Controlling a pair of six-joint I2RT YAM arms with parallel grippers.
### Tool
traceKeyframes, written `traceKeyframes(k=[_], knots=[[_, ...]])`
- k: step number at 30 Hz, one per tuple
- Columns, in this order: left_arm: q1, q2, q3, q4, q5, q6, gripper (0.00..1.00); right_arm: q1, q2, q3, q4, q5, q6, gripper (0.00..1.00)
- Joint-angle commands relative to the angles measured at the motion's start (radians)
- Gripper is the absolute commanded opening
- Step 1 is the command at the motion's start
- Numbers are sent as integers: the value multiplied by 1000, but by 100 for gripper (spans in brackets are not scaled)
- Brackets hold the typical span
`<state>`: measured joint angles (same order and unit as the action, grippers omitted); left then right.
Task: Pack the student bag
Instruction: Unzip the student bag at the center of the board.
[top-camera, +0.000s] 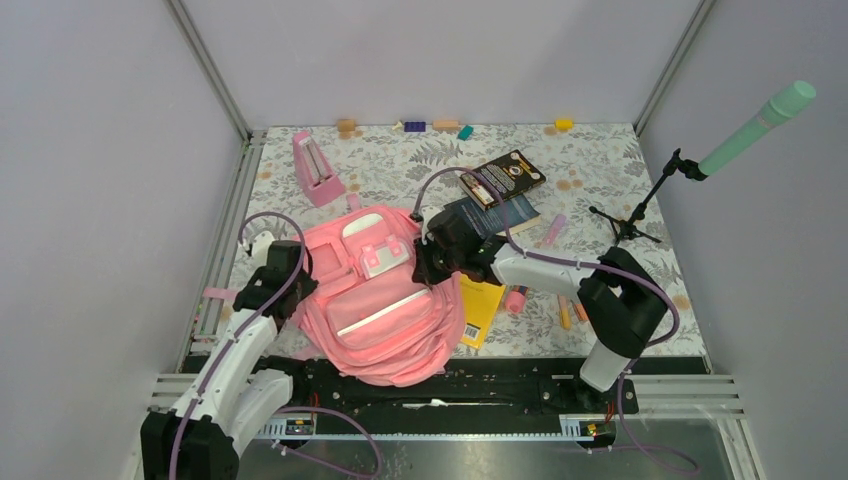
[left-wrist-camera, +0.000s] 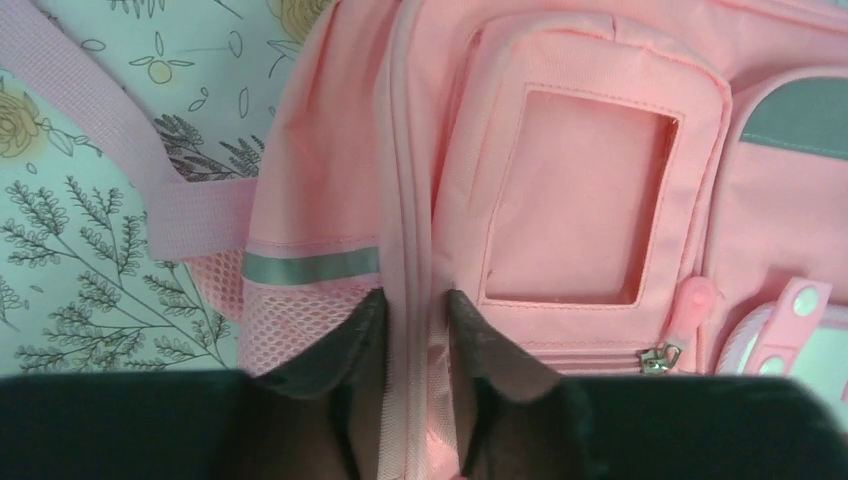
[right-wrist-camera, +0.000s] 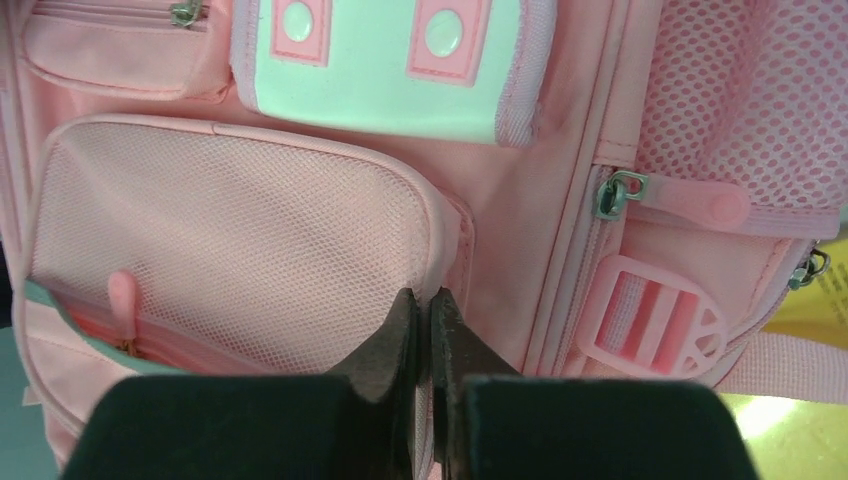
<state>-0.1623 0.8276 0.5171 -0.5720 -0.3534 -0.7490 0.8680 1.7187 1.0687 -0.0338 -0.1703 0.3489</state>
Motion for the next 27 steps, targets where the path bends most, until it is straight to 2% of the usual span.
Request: traceKeyframes(k=[1, 3, 9, 13, 19, 24, 27], knots=[[3, -2, 18, 109, 11, 20, 14, 12, -103, -35, 25, -27, 60, 0], [3, 7, 37, 118, 24, 33, 0, 12, -138, -38, 25, -29, 77, 0], [3, -20, 105, 137, 54, 74, 0, 22, -271, -48, 52, -10, 101, 0], [4, 39, 176, 147, 97, 103, 0, 24, -323, -48, 41, 27, 108, 0], [51, 173, 274, 146, 137, 120, 0, 26, -292, -24, 41, 50, 125, 0], [102, 313, 400, 139, 231, 168, 0, 38, -243, 10, 41, 177, 140, 0], [113, 401, 474, 161, 213, 234, 0, 46, -214, 25, 61, 233, 170, 0]])
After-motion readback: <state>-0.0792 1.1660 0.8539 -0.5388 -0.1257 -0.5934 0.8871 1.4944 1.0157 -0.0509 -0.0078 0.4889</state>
